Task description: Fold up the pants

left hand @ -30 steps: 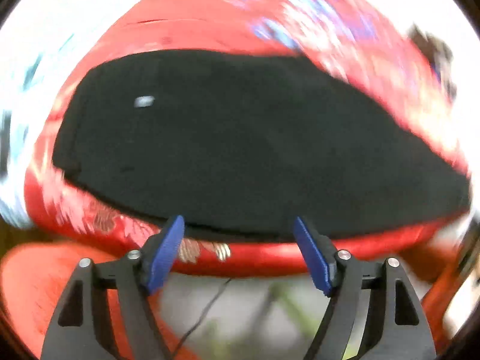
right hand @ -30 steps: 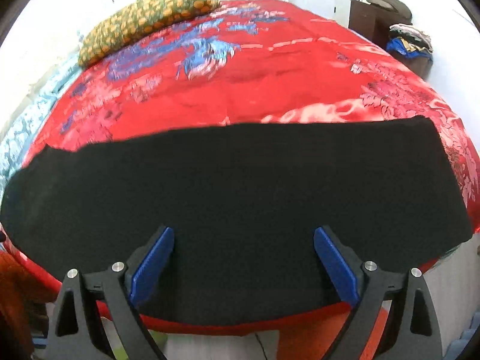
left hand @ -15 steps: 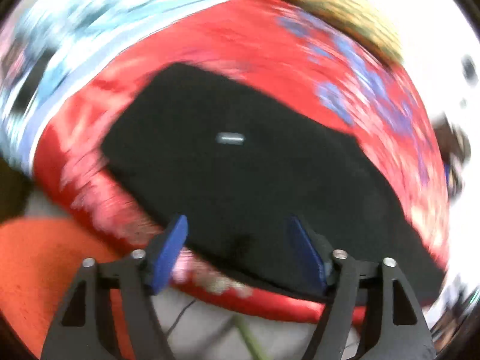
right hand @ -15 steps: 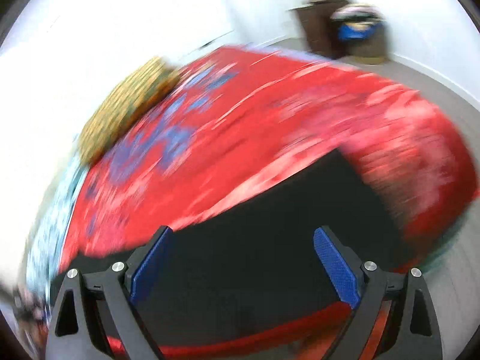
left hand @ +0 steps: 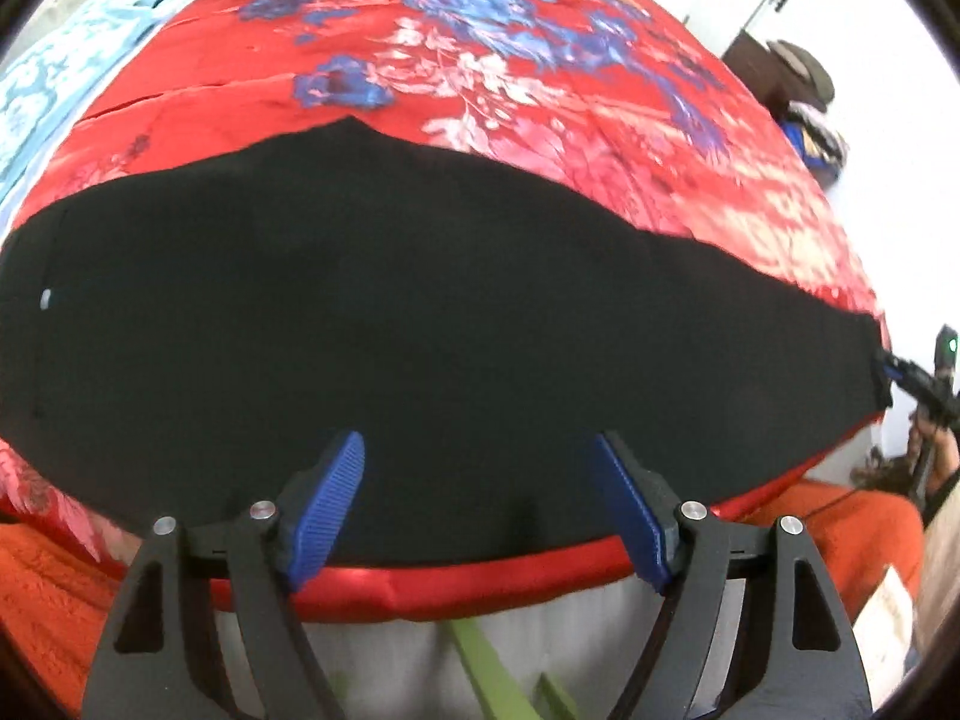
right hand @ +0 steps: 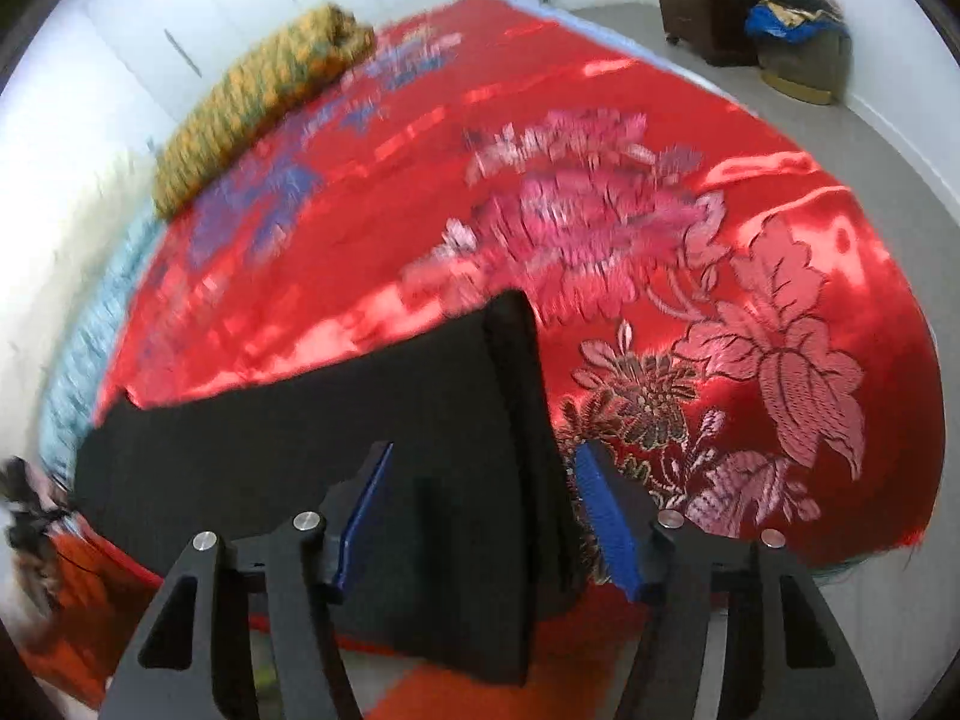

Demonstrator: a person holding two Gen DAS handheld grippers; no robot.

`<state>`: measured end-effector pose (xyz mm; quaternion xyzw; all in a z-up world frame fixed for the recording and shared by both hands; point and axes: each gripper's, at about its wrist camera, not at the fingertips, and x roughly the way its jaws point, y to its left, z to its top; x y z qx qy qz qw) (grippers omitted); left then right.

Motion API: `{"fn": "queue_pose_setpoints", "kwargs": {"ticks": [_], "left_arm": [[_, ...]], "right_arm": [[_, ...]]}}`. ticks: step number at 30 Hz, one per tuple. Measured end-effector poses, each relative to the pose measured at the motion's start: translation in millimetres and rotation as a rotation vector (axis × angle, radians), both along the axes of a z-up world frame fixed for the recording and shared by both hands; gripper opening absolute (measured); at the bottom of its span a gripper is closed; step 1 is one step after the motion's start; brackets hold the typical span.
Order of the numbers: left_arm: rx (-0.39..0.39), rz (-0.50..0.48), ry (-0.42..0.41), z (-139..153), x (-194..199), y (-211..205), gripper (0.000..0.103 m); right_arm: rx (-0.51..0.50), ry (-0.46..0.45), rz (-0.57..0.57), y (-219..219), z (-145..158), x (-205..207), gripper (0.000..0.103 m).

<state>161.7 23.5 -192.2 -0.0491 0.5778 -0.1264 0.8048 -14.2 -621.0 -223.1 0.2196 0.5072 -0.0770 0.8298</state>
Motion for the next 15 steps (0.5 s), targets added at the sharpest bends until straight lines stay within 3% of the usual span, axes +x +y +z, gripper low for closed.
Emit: {"fn": "queue_pose_setpoints", "kwargs": {"ticks": [4,6,8,9,12,15], "left_arm": [[0.000,0.039,0.017,-4.7,-5.4,11.2,0.080],[-0.012,0.066,0.032,-9.4,-8.7,21.9,0.080],[-0.019,0.087,0.042,-13.1,-8.9,28.0,0.080],[-0.020,0.092,0.045,-15.7,-8.7,29.2,0.080],[-0.020,0.095,0.039,-17.2,-8.7,30.5,0.080],[-0.027,0.092,0.018,-14.9,-10.8,33.5,0.080]], "right_arm": [[0.064,-0.010,0.032,-1.2,-4.1,1.4,0.056],[0.085,0.004,0.032,-4.4,-7.6,1.1,0.046],[0.103,0.015,0.003,-9.2,-10.2,-3.3,0.023],[0.133,0.012,-0.010,-11.8,-10.9,-5.1,0.019],[0.233,-0.044,-0.028,-6.2,-4.7,-10.5,0.013],[0.362,-0.167,-0.042,12.3,13.4,-15.2,0.010]]}}
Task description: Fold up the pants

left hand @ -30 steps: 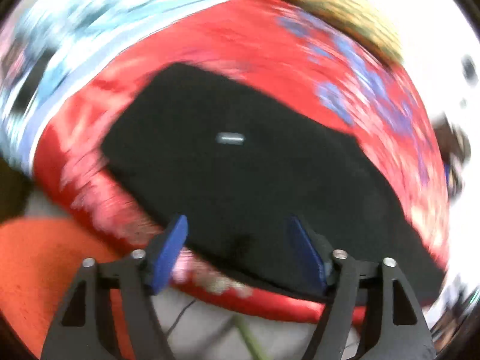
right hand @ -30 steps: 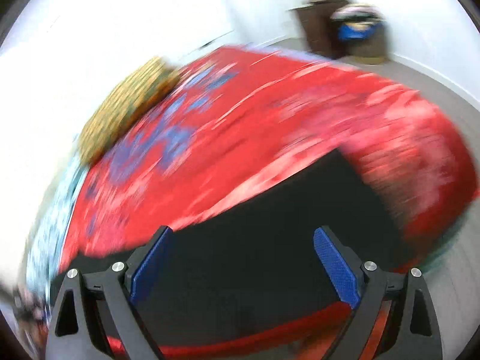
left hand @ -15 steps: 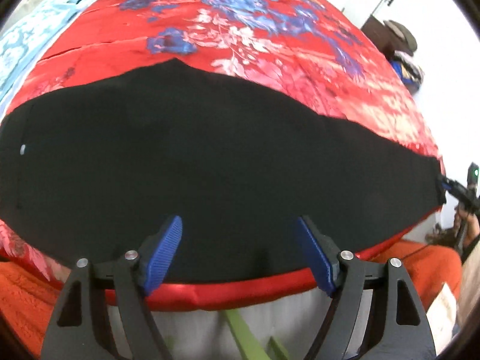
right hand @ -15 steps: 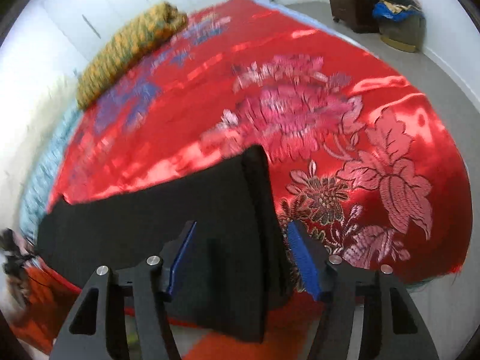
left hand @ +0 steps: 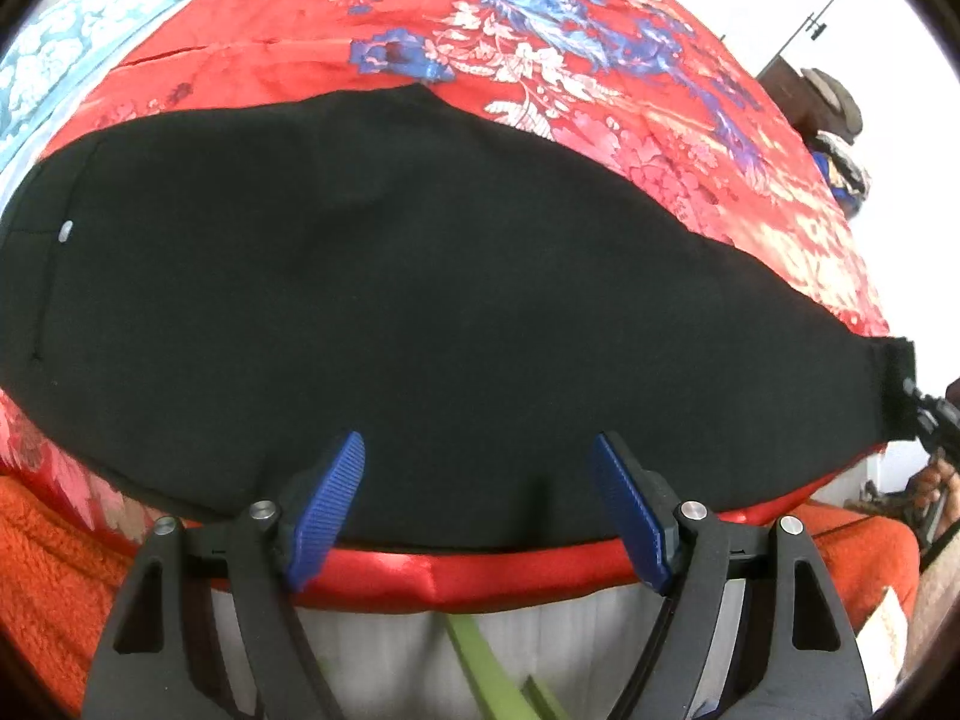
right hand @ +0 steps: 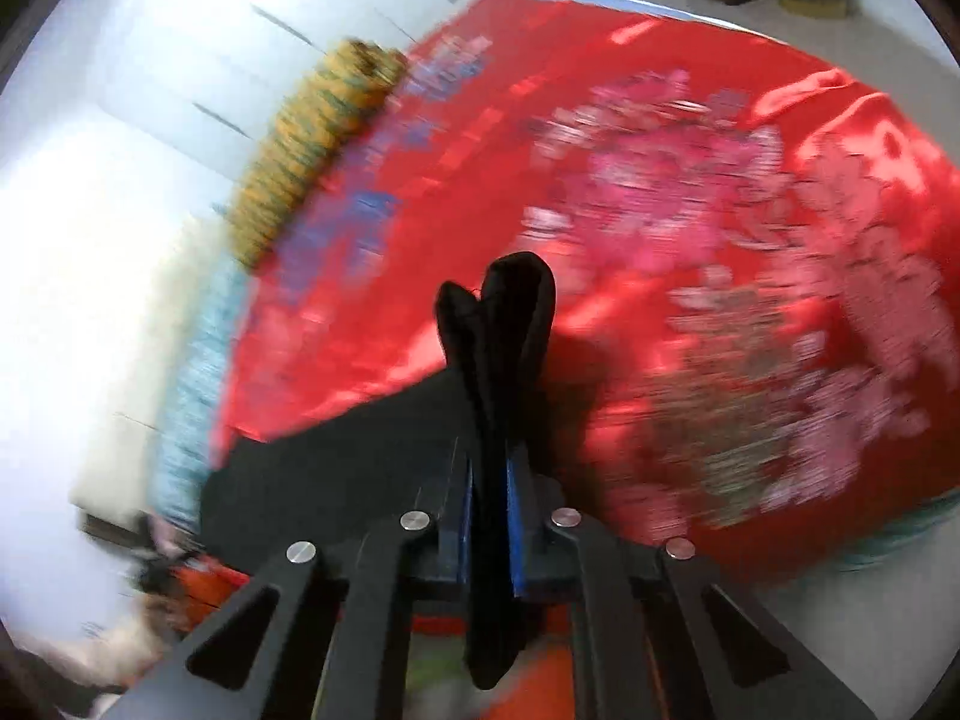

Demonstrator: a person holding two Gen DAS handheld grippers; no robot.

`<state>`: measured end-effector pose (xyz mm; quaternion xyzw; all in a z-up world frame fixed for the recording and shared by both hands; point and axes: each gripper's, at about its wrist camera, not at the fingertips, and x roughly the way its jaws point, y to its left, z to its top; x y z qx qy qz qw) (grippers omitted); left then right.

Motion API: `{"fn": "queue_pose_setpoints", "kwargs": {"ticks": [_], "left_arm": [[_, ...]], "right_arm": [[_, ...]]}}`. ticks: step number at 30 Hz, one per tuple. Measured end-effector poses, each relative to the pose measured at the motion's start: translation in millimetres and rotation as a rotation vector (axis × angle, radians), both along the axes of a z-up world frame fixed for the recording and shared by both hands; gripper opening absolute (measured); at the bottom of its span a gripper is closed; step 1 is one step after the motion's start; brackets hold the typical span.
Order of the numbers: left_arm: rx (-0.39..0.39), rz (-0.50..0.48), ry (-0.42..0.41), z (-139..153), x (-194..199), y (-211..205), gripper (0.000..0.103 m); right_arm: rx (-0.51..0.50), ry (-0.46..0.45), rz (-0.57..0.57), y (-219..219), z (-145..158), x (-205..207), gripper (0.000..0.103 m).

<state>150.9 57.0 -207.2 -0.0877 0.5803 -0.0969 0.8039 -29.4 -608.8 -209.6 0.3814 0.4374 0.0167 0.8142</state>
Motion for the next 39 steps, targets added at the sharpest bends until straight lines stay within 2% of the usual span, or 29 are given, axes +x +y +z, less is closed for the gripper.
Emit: {"fn": "queue_pose_setpoints", "kwargs": {"ticks": [5,10,11,14,17,20,24,25,27,29,30,33,35,36,37,39], "left_arm": [[-0.032,0.012,-0.009,-4.1,-3.6,8.1,0.080],[-0.042,0.020,-0.028,-5.5,-8.5,18.8,0.080],[-0.047,0.025,-0.033,-4.9,-9.5,22.3,0.080],[-0.065,0.051,-0.049,-3.2,-12.5,36.9,0.080],[-0.091,0.082,-0.052,-3.1,-14.1,49.8,0.080],[-0.115,0.112,-0.060,-1.3,-15.2,62.5,0.080],[-0.138,0.142,-0.063,-0.2,-14.3,72.6,0.080],[-0.145,0.148,-0.060,-0.4,-13.6,74.4,0.080],[-0.168,0.166,-0.062,0.4,-12.5,78.2,0.080],[-0.202,0.198,-0.073,3.2,-11.4,85.1,0.080],[-0.215,0.209,-0.077,4.4,-11.3,87.6,0.080],[-0.241,0.208,-0.089,11.6,-10.4,83.3,0.079],[-0.245,0.120,-0.113,18.3,-4.0,60.7,0.069],[-0.229,0.060,-0.120,20.2,1.3,44.4,0.064],[-0.202,0.007,-0.124,21.2,5.9,29.4,0.054],[-0.103,-0.094,-0.121,16.7,17.4,-7.4,0.050]], "right_arm": [[0.226,-0.169,0.039,73.8,17.8,9.2,0.009],[0.371,-0.230,0.142,182.9,12.1,47.9,0.009],[0.412,-0.233,0.165,213.2,5.8,60.6,0.009],[0.449,-0.199,0.217,279.6,-14.2,91.4,0.009],[0.495,-0.148,0.211,331.5,-38.4,116.8,0.009],[0.497,-0.121,0.233,375.3,-48.5,143.8,0.009],[0.416,-0.092,0.304,436.0,-50.5,178.4,0.009],[0.342,-0.082,0.340,455.0,-48.8,186.4,0.010],[0.173,-0.054,0.418,485.6,-43.9,194.2,0.023],[0.055,-0.035,0.509,506.1,-36.9,192.6,0.067],[0.014,-0.048,0.545,508.8,-28.2,186.6,0.068],[-0.101,-0.133,0.609,485.7,0.9,154.2,0.072],[-0.235,-0.172,0.596,460.9,15.1,124.1,0.083],[-0.291,-0.180,0.563,446.7,19.7,110.3,0.084],[-0.317,-0.178,0.530,433.7,22.8,97.8,0.084],[-0.344,-0.166,0.439,402.6,27.6,76.6,0.084]]}}
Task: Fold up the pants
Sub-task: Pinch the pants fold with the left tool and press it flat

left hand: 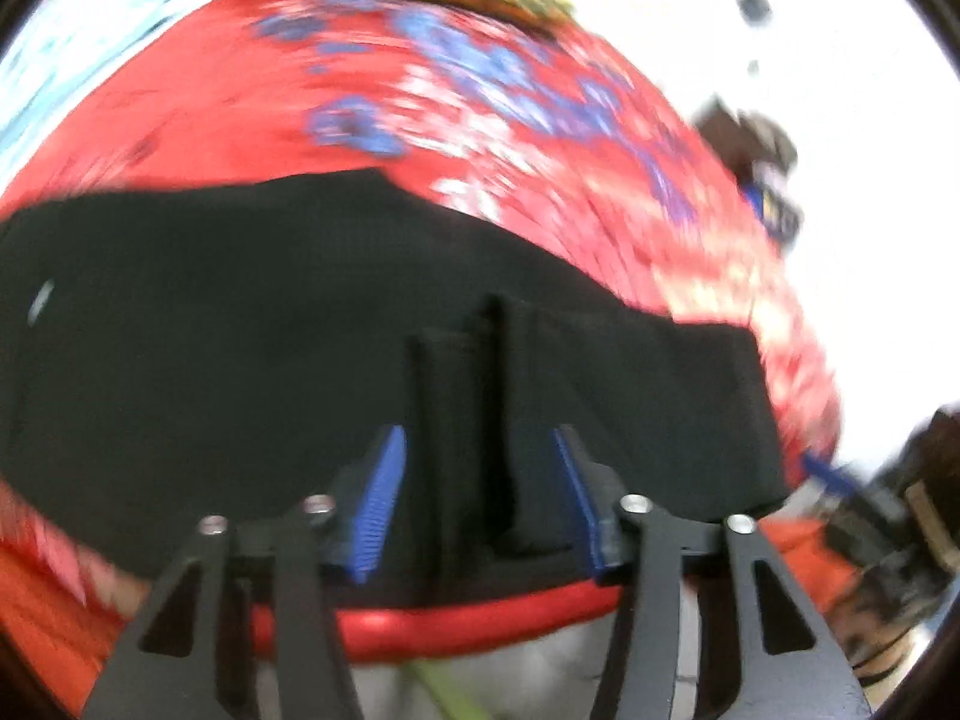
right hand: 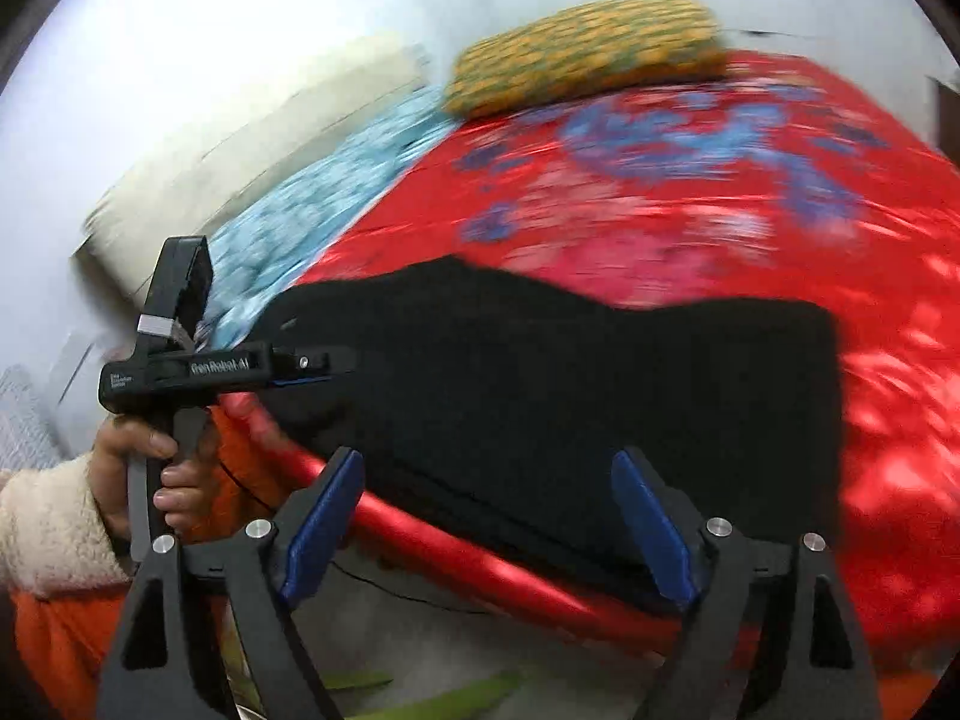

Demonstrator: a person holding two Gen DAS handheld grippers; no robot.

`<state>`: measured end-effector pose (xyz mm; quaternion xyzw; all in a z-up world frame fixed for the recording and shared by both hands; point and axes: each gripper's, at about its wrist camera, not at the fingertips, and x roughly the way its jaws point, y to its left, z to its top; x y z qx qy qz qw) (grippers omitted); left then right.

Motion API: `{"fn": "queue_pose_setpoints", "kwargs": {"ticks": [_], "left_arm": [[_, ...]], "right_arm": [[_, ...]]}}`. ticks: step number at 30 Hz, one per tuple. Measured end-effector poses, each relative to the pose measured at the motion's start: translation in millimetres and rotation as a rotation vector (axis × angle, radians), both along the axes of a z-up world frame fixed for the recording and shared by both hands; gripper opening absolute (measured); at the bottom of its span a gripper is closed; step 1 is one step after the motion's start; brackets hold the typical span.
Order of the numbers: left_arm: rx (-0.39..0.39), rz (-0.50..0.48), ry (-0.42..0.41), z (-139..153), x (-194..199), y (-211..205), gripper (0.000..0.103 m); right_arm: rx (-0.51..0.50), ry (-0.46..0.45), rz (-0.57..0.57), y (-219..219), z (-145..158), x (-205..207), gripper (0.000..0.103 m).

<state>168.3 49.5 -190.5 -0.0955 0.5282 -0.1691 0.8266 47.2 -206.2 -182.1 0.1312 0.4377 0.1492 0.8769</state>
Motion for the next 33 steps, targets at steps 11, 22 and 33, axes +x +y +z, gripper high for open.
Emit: {"fn": "queue_pose_setpoints", "kwargs": {"ticks": [11,22,33], "left_arm": [[0.188,-0.077,-0.076,-0.7,-12.3,-28.2,0.006],[0.189,0.031,-0.090,-9.3,-15.7,-0.7,0.086],[0.288,0.039,-0.033,-40.3,-13.5,-1.2,0.090]], "right_arm": [[-0.261,-0.093,-0.281,-61.8,20.0,-13.6,0.084],[-0.401,0.145,-0.167,-33.3,-56.4,35.7,0.090],[-0.432,-0.027,-0.008,20.2,-27.3,23.2,0.090]]}}
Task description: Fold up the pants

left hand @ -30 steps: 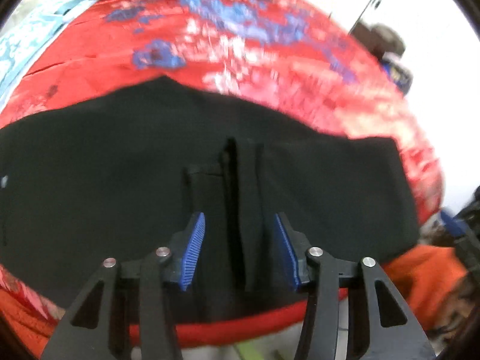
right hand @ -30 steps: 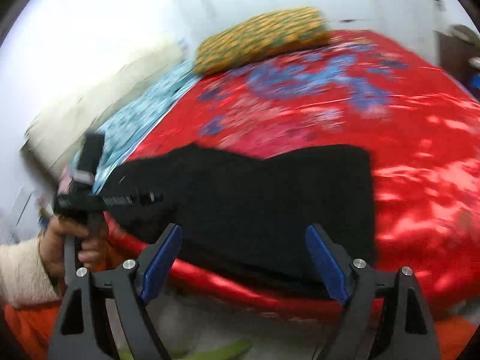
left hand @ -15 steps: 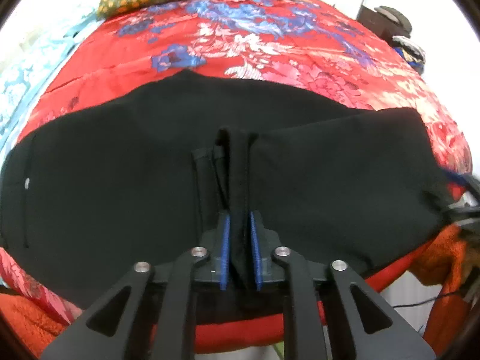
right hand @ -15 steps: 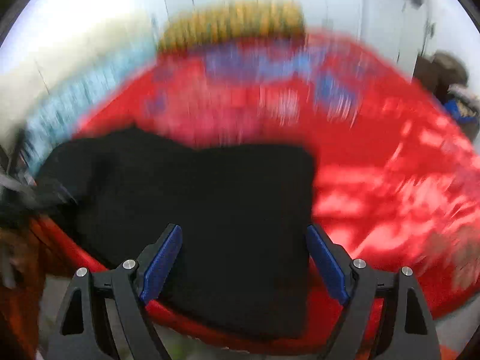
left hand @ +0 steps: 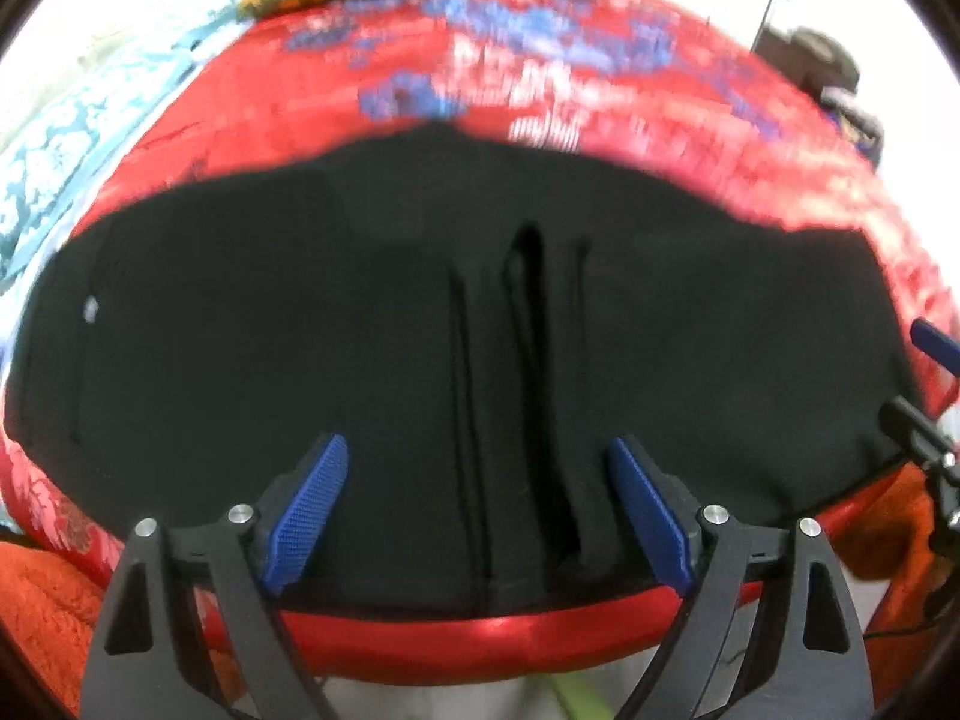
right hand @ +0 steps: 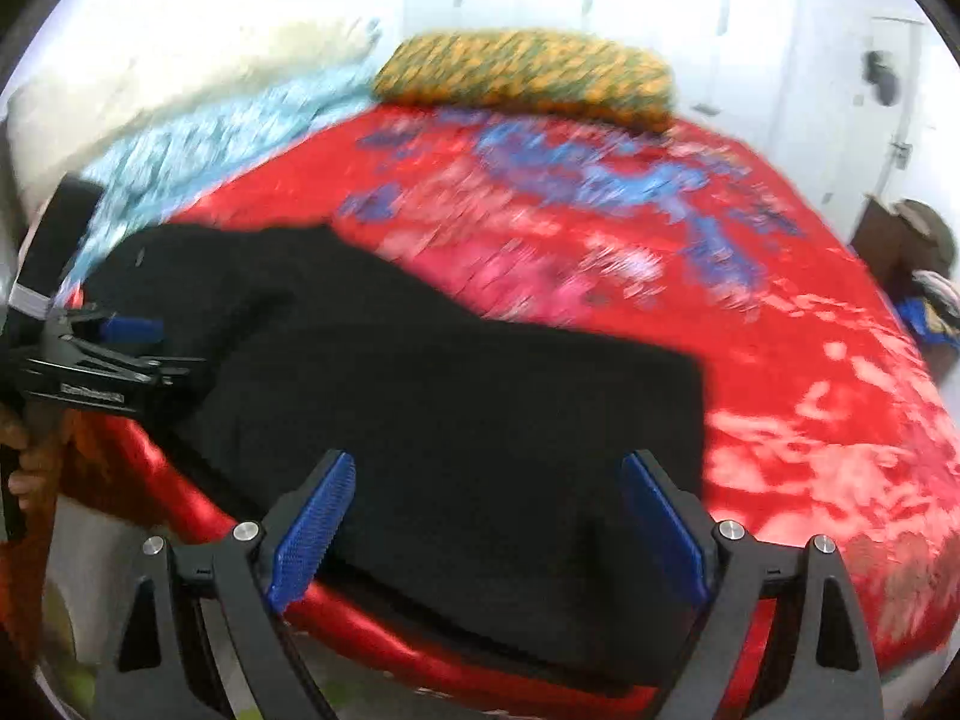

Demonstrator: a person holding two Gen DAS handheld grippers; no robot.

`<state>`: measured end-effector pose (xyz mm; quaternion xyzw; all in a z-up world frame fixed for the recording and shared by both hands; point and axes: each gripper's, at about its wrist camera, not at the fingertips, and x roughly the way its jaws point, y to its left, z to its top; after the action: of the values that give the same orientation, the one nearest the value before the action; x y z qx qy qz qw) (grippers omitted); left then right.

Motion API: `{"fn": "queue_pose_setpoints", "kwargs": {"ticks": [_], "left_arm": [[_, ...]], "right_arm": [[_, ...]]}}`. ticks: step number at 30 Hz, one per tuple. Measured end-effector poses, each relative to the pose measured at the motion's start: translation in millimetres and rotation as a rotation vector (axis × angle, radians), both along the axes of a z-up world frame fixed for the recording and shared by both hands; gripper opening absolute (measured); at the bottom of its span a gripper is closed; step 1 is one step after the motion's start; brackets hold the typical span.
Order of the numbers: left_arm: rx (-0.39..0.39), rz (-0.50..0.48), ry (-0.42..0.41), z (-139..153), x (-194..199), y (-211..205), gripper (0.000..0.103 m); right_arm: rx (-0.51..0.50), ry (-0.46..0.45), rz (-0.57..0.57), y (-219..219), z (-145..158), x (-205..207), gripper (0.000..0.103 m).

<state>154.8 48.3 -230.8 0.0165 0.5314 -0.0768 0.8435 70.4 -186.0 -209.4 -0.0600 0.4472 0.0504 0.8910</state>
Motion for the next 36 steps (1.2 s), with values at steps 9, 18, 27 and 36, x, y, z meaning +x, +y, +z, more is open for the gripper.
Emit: {"fn": "queue_pose_setpoints", "kwargs": {"ticks": [9,18,27,36], "left_arm": [[-0.098,0.207,-0.128,76.6,23.9,127.6,0.097],[-0.284,0.490,0.116,19.3,63.6,320.9,0.097],[-0.395,0.313,0.204,-15.4,88.4,290.6,0.094],[-0.531,0.394,0.223,29.6,67.1,275.3,0.019]], "right_arm": [[0.013,0.146,-0.022,1.8,-34.7,13.2,0.095],[0.009,0.139,-0.020,7.4,-31.9,12.1,0.095],[0.008,0.144,-0.023,8.5,-32.4,13.5,0.095],[0.048,0.137,-0.032,3.4,-29.4,15.7,0.095]]}}
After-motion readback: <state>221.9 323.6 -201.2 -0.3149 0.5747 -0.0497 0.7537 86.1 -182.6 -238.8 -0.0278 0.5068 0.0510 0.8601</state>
